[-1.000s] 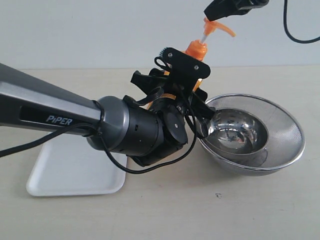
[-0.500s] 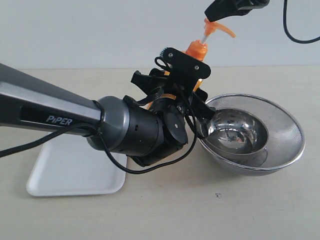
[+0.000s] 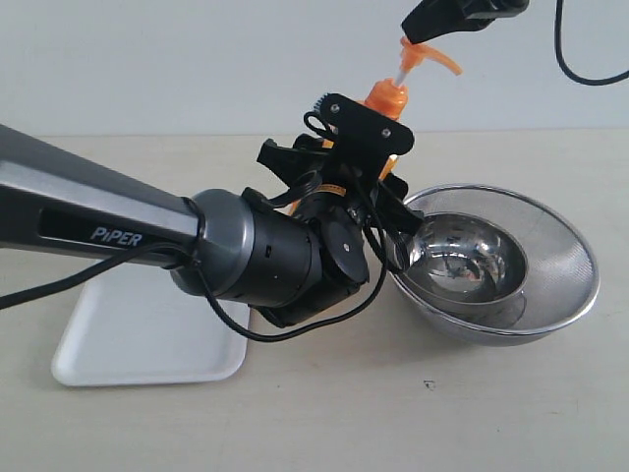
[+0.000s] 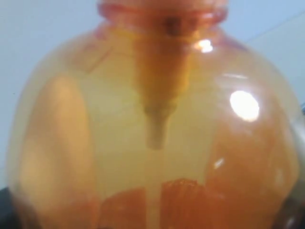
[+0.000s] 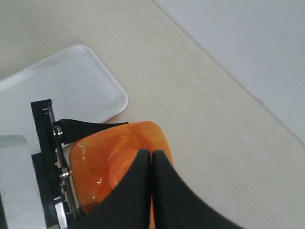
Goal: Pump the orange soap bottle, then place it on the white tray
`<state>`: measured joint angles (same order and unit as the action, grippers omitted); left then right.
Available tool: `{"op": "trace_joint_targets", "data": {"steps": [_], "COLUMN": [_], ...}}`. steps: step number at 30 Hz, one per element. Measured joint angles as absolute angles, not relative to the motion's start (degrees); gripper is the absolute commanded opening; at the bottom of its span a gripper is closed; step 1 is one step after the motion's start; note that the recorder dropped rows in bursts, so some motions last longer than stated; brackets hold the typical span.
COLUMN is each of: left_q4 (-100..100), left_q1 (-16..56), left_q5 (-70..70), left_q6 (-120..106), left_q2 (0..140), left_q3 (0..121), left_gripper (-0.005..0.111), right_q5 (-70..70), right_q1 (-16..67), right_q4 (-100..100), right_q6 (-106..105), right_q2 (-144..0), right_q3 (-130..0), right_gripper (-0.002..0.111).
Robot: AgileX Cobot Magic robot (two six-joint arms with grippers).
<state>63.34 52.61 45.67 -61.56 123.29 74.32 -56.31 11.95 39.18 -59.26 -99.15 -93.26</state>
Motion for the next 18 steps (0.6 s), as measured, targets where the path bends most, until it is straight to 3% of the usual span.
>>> {"op": "trace_joint_targets", "data": {"steps": [18], "left_q4": [63.3], "left_q1": [52.6], "left_q5": [45.7], "left_q6": [-61.6], "left_q2": [123.3], "left_q3": [74.3], "left_gripper": [0.005], "right_q5": [-56.7], "right_q1": [11.9], "right_q4": [39.2], "right_q6": [-59.3], "right_q2": [-99.3], "right_q3": [-93.4], "right_gripper": [0.0]}}
